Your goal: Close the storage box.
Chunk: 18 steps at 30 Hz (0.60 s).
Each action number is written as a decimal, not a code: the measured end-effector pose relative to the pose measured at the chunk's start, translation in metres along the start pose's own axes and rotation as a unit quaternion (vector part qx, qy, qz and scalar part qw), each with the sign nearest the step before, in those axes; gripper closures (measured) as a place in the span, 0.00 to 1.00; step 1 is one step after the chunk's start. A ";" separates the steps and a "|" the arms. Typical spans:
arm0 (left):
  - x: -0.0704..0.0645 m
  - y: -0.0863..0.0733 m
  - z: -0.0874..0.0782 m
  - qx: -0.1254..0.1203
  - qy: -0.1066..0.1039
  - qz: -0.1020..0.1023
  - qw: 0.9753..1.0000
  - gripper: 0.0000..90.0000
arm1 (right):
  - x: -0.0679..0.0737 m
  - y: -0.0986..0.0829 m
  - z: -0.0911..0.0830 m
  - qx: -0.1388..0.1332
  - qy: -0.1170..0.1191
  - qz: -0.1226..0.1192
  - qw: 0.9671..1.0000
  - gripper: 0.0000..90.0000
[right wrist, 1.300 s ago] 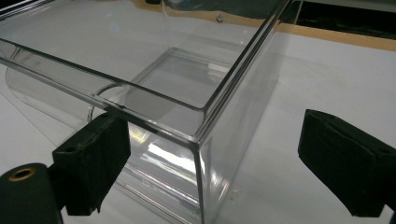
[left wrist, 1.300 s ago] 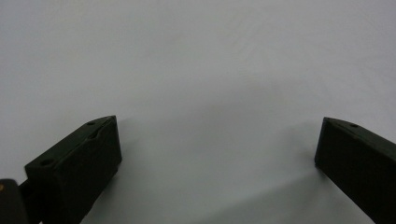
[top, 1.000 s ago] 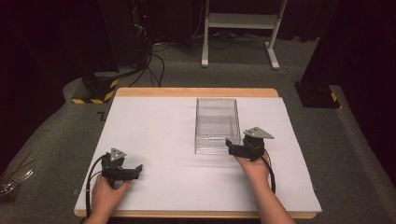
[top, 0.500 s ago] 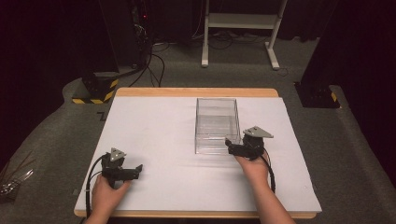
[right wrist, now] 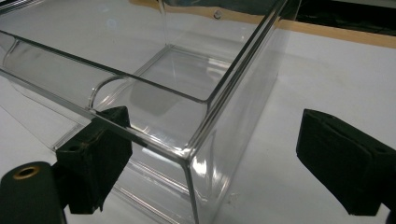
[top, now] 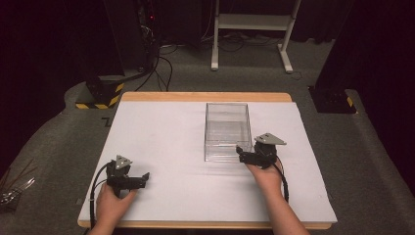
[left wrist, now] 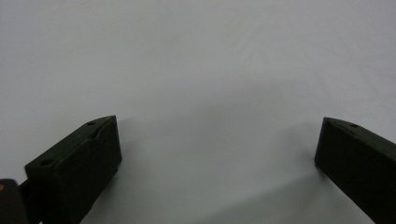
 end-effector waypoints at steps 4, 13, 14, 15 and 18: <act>0.000 0.000 0.000 0.001 0.000 0.000 1.000 0.01 | 0.000 -0.001 -0.003 -0.002 -0.001 -0.003 1.000 0.12; 0.000 0.000 0.000 0.001 0.001 0.000 1.000 0.01 | 0.002 -0.010 -0.009 -0.003 0.007 -0.001 1.000 0.12; 0.000 0.000 0.000 0.000 0.001 0.000 1.000 0.01 | 0.003 -0.012 -0.012 -0.005 0.009 -0.003 1.000 0.12; 0.000 0.000 0.000 0.000 0.001 0.000 1.000 0.01 | 0.003 -0.012 -0.012 -0.005 0.009 -0.003 1.000 0.12; 0.000 0.000 0.000 0.000 0.001 0.000 1.000 0.01 | 0.005 -0.016 -0.017 -0.006 0.011 -0.003 1.000 0.12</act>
Point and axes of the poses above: each handheld gripper's, and its own axes: z roughly forward along the jaws, y roughly out of its top, x roughly to its left, the point moved 1 cm from there along z, roughly forward along the jaws, and after that the axes turned 12 degrees about x, right-handed, at the moved point
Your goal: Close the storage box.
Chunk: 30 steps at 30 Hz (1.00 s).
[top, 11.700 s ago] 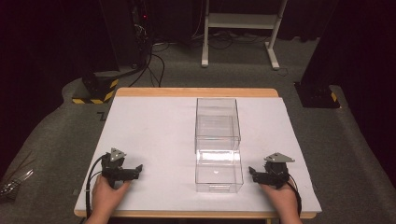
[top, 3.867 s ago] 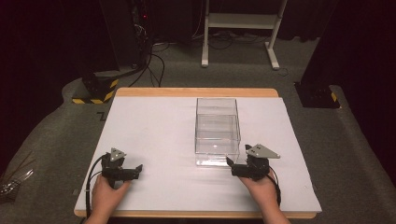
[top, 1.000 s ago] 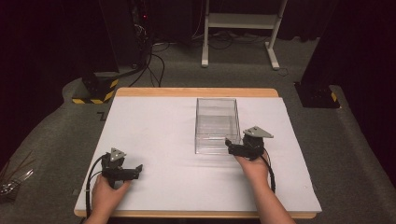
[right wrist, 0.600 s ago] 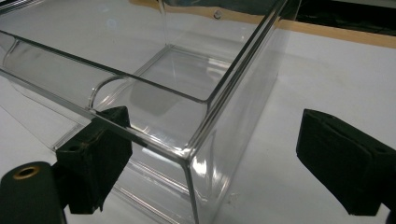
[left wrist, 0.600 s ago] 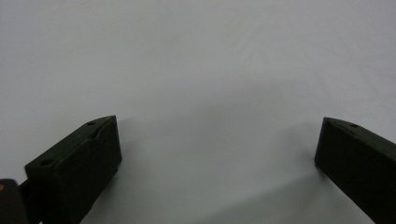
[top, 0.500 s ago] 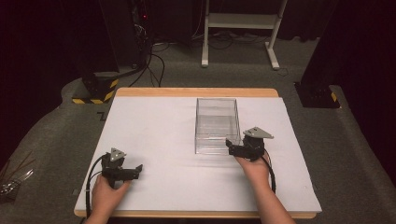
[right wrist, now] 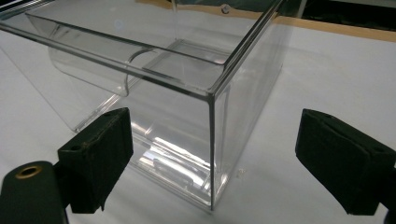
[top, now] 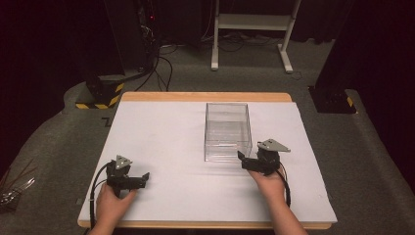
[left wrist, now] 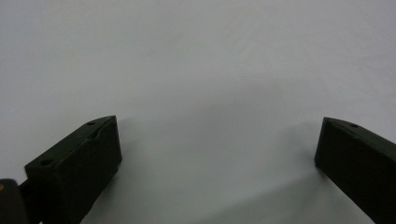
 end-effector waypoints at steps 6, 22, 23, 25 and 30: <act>0.000 0.000 0.000 0.000 0.000 -0.001 1.000 0.01 | 0.001 -0.010 -0.014 -0.004 0.001 -0.006 1.000 0.13; 0.000 0.000 0.000 -0.001 0.000 -0.002 1.000 0.01 | -0.027 -0.066 -0.042 0.036 -0.031 0.008 0.999 0.14; 0.000 0.000 0.000 -0.001 0.000 -0.002 1.000 0.01 | -0.030 -0.069 -0.042 0.043 -0.035 0.010 0.998 0.14; 0.000 0.000 0.000 -0.001 0.000 -0.002 1.000 0.01 | -0.034 -0.075 -0.043 0.057 -0.043 0.013 0.997 0.14; -0.001 0.000 0.000 -0.002 0.000 -0.003 1.000 0.01 | -0.039 -0.082 -0.037 0.100 -0.058 0.014 0.993 0.15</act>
Point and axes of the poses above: each handheld gripper's, and its own axes: z roughly forward along the jaws, y roughly out of its top, x roughly to its left, the point moved 1 cm from there along z, roughly forward along the jaws, and after that the axes turned 12 degrees about x, right-handed, at the moved point
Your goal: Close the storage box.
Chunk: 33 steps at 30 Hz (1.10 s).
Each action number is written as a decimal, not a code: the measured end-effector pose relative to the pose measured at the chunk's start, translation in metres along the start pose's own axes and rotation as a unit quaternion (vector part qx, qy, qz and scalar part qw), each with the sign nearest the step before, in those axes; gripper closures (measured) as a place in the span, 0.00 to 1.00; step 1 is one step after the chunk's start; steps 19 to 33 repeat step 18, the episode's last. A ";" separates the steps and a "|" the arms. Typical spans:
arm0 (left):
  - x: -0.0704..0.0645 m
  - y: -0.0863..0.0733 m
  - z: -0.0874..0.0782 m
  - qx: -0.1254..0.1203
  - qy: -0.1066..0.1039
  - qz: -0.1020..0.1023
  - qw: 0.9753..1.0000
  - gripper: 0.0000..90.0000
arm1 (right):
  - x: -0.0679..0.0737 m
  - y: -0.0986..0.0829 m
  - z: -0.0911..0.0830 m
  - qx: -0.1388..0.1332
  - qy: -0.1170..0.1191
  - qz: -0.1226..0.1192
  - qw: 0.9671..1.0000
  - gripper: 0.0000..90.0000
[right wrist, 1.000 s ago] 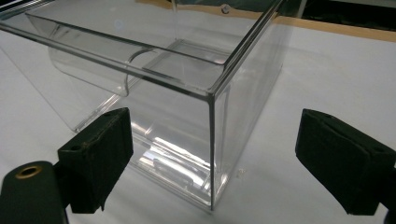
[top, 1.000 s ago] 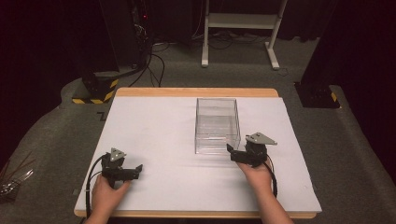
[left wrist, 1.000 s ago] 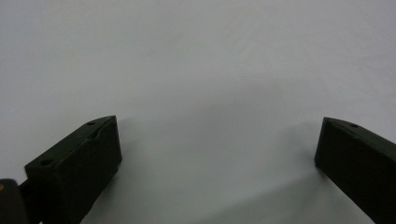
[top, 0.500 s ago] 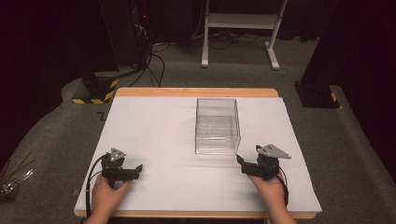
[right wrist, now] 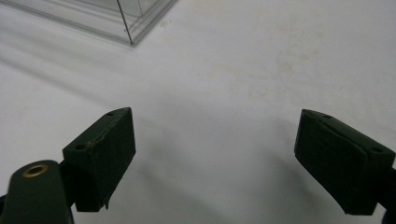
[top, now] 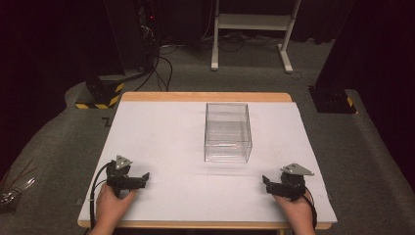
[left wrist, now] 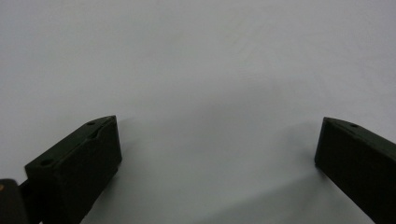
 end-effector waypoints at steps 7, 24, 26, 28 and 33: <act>0.000 0.000 0.000 0.000 0.000 0.000 1.000 0.01 | 0.002 0.002 0.005 0.025 -0.001 -0.012 1.000 0.18; 0.000 0.000 0.000 0.000 0.000 0.000 1.000 0.01 | 0.002 0.002 0.005 0.025 0.000 -0.011 1.000 0.18; 0.000 0.000 0.000 0.000 0.000 0.000 1.000 0.01 | 0.002 0.002 0.005 0.025 0.000 -0.011 1.000 0.18; 0.000 0.000 0.000 0.000 0.000 0.000 1.000 0.01 | 0.002 0.002 0.005 0.025 0.000 -0.011 1.000 0.18; 0.000 0.000 0.000 0.000 0.000 0.000 1.000 0.01 | 0.002 0.002 0.005 0.025 0.000 -0.011 1.000 0.18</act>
Point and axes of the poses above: each handheld gripper's, and its own axes: z roughly forward along the jaws, y roughly out of its top, x roughly to its left, the point moved 1 cm from there along z, roughly forward along the jaws, and after that the axes turned 12 degrees about x, right-handed, at the moved point
